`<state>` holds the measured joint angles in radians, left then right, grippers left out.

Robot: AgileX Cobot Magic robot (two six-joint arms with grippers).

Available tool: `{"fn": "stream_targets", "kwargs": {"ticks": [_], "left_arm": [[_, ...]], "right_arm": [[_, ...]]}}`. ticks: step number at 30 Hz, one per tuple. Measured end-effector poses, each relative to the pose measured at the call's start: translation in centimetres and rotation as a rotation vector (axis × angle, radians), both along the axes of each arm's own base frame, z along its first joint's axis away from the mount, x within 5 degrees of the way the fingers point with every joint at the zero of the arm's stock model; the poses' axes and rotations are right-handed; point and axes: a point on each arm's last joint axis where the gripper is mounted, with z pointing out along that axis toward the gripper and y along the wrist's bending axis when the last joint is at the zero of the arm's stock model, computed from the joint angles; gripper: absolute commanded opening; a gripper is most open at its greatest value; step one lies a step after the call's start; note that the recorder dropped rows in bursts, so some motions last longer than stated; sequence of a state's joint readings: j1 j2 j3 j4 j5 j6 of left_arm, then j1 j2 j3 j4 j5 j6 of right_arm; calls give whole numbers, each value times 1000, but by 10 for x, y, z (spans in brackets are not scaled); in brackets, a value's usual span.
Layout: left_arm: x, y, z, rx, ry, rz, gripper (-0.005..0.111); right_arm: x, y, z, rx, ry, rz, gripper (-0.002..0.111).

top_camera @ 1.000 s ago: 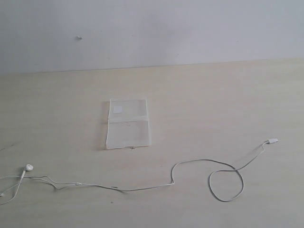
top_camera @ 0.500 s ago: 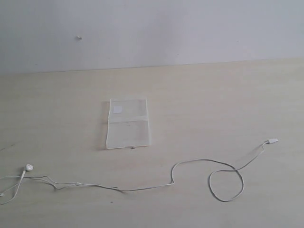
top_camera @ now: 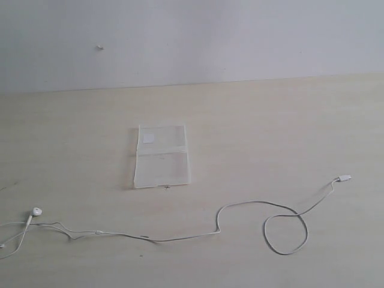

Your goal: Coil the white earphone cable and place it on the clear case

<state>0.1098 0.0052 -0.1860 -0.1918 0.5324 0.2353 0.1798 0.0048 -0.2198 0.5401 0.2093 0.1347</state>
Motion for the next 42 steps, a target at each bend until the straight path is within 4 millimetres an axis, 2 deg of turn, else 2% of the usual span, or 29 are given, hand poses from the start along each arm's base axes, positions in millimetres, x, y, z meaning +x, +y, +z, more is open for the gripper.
{"fn": "stream_targets", "kwargs": {"ticks": [4,7,10,12,15,19,23,26,31,34,40,42], "left_arm": [[0,0,0,0,0,0,0],[0,0,0,0,0,0,0],[0,0,0,0,0,0,0],[0,0,0,0,0,0,0],[0,0,0,0,0,0,0],[0,0,0,0,0,0,0],[0,0,0,0,0,0,0],[0,0,0,0,0,0,0],[0,0,0,0,0,0,0],[0,0,0,0,0,0,0],[0,0,0,0,0,0,0],[0,0,0,0,0,0,0]], "right_arm": [[-7,-4,23,70,-110,-25,0],[-12,-2,47,-46,-150,-12,0],[-7,5,69,-188,-104,40,0],[4,12,87,-271,-37,96,0],[31,21,110,-400,88,165,0],[81,33,116,-594,318,284,0],[129,51,100,-704,430,478,2],[159,67,73,-744,469,692,10],[192,84,30,-804,483,934,30],[205,98,4,-862,470,1056,38],[215,138,-53,-954,481,1282,42],[216,145,-67,-981,475,1332,43]]}}
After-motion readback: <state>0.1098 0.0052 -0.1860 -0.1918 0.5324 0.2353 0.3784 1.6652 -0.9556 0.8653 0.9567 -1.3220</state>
